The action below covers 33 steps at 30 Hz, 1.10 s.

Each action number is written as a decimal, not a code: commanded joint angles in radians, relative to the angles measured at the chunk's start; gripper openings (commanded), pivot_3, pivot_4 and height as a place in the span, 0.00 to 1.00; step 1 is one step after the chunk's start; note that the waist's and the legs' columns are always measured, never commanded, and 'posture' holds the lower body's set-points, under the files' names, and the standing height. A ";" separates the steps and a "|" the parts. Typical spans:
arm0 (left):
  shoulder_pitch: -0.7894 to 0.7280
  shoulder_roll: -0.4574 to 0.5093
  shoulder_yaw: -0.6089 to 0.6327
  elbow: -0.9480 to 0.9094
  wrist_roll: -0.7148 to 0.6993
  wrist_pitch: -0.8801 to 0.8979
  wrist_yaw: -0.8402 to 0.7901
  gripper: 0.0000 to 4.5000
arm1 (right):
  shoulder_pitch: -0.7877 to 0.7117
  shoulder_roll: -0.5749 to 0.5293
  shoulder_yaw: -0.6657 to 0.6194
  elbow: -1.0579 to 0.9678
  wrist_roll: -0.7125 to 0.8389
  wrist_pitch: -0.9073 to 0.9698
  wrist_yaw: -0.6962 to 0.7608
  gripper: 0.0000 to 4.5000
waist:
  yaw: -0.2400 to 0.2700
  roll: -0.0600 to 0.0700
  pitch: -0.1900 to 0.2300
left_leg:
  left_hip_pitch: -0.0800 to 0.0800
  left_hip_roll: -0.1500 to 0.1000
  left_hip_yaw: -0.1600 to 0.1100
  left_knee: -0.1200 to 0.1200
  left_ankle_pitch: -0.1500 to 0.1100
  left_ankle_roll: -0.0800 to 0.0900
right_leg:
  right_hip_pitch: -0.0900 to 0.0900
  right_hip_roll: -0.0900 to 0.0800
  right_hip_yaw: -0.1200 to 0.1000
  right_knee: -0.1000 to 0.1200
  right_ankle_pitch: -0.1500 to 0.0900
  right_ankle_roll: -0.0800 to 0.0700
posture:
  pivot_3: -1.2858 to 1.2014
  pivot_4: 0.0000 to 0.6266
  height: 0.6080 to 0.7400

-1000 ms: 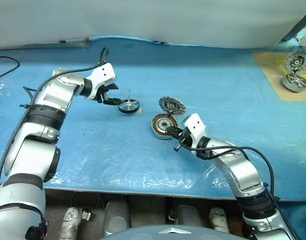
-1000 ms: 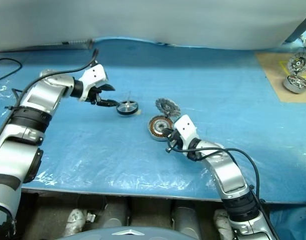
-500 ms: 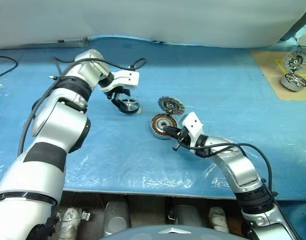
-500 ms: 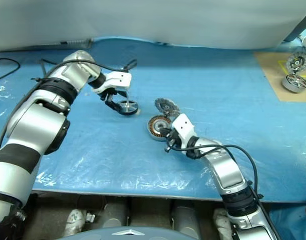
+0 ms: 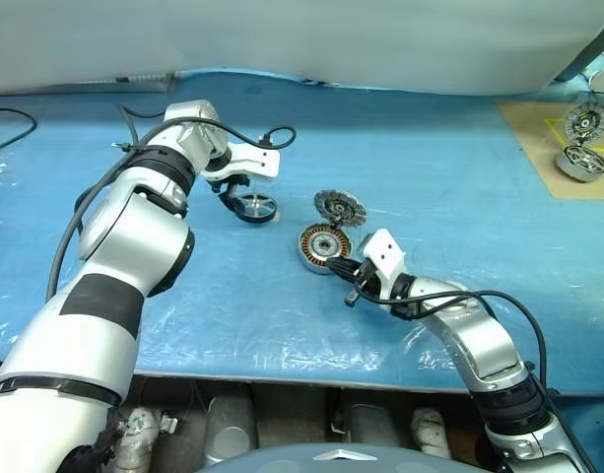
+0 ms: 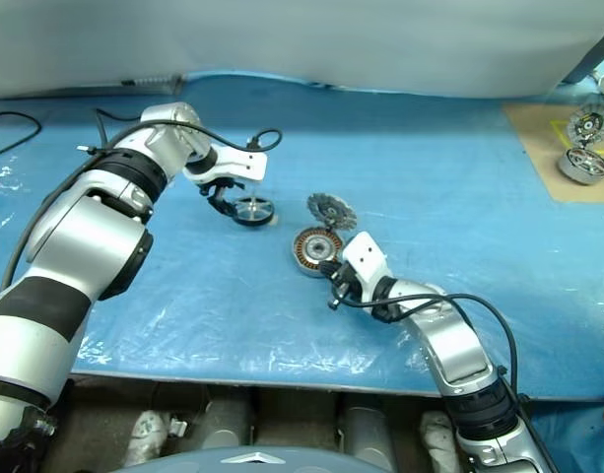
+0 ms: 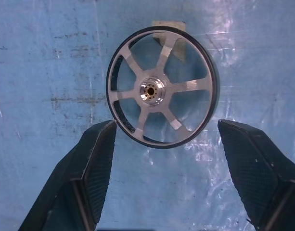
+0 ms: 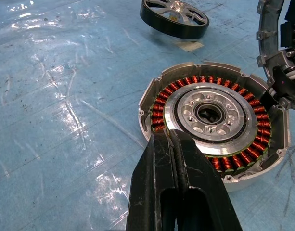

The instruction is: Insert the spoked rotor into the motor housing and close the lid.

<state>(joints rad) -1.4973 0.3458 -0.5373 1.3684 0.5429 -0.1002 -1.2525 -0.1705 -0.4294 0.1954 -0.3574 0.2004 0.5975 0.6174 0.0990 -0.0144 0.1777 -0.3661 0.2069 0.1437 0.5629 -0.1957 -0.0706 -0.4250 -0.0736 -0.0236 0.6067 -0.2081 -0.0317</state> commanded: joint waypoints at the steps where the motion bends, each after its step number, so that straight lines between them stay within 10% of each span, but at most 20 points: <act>1: -0.028 -0.008 0.010 -0.002 0.016 0.017 0.064 0.79 | 0.005 0.004 -0.012 -0.049 0.015 0.002 -0.011 0.00 | 0.000 0.000 0.000 | 0.000 0.000 0.000 0.000 0.000 0.000 | 0.000 0.000 0.000 0.000 0.000 0.000 | 0.52 0.24 1.00; 26: 0.038 -0.045 0.003 0.001 0.060 0.009 0.051 0.79 | 0.022 -0.001 -0.030 -0.075 0.015 0.016 -0.040 0.00 | 0.000 0.000 0.000 | 0.000 0.000 0.000 0.000 0.000 0.000 | 0.000 0.000 0.000 0.000 0.000 0.000 | 0.52 0.24 1.00; 33: 0.043 -0.046 0.006 0.002 0.067 0.007 0.060 0.52 | 0.024 -0.005 -0.031 -0.079 0.014 0.017 -0.039 0.00 | 0.000 0.000 0.000 | 0.000 0.000 0.000 0.001 0.000 0.000 | 0.000 0.000 0.000 0.000 0.000 0.000 | 0.52 0.24 1.00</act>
<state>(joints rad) -1.4482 0.2974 -0.5360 1.3758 0.6084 -0.0853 -1.1951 -0.1470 -0.4297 0.1858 -0.3894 0.2004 0.6197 0.5823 0.0994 -0.0147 0.1779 -0.3659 0.2069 0.1433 0.5634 -0.1956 -0.0705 -0.4247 -0.0737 -0.0236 0.6071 -0.2080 -0.0319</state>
